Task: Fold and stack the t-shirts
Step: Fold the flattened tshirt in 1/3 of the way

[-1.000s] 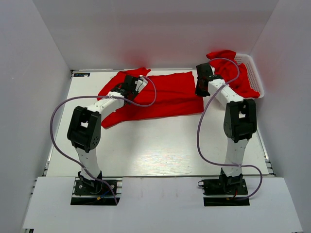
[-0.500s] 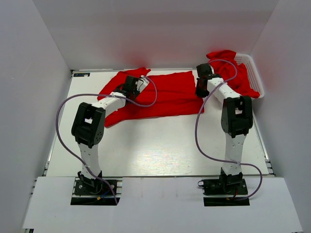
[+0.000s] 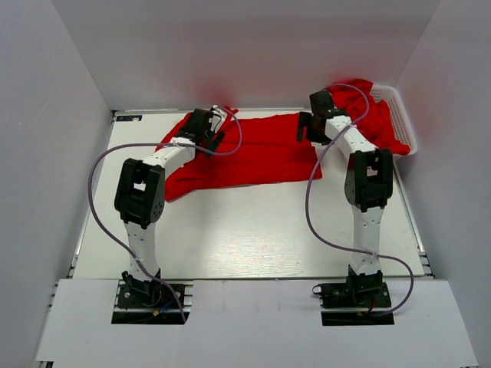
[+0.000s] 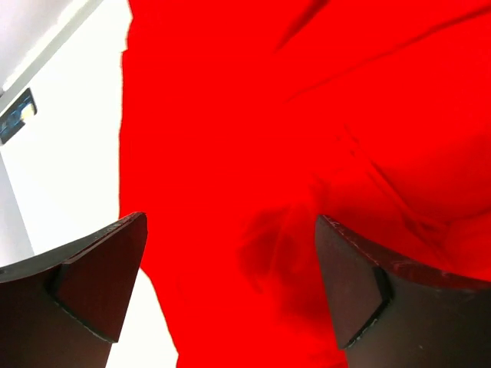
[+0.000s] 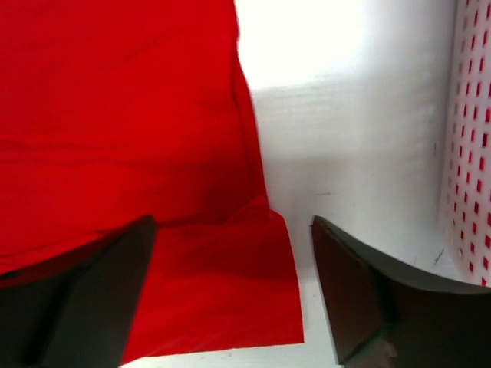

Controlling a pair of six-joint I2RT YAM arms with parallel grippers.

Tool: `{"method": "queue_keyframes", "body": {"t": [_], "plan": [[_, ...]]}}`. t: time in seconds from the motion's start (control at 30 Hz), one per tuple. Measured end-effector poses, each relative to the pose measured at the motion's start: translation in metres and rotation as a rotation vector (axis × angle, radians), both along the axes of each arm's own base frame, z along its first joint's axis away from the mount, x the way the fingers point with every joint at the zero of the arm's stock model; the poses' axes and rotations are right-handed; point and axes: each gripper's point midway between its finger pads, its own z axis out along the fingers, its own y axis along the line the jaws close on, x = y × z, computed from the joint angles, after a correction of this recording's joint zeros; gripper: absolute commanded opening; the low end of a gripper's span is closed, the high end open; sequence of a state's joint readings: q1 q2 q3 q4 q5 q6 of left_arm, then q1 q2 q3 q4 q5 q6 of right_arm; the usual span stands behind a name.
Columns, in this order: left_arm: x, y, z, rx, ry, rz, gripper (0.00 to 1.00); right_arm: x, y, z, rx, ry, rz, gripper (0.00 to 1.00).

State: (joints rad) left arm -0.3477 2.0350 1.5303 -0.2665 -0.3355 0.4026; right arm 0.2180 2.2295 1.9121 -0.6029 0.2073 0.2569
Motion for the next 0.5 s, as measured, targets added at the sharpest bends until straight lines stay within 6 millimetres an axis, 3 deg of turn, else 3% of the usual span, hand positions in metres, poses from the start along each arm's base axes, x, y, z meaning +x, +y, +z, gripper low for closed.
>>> {"method": "queue_keyframes", "body": {"t": [0.13,0.27,0.4,0.5], "plan": [[-0.001,0.008,0.01,0.001,-0.007,0.054,1.0,-0.003,0.008,0.018,0.03,-0.017,0.061,0.9],[-0.01,0.011,0.023,-0.034,0.013,0.104,1.0,-0.025,0.02,0.038,0.084,-0.03,0.134,0.9],[-0.026,0.002,0.033,-0.111,0.053,0.114,1.0,-0.056,0.039,0.05,0.151,-0.041,0.216,0.9],[-0.04,-0.013,0.032,-0.177,0.093,0.087,1.0,-0.071,0.057,0.046,0.191,-0.027,0.282,0.9]]}}
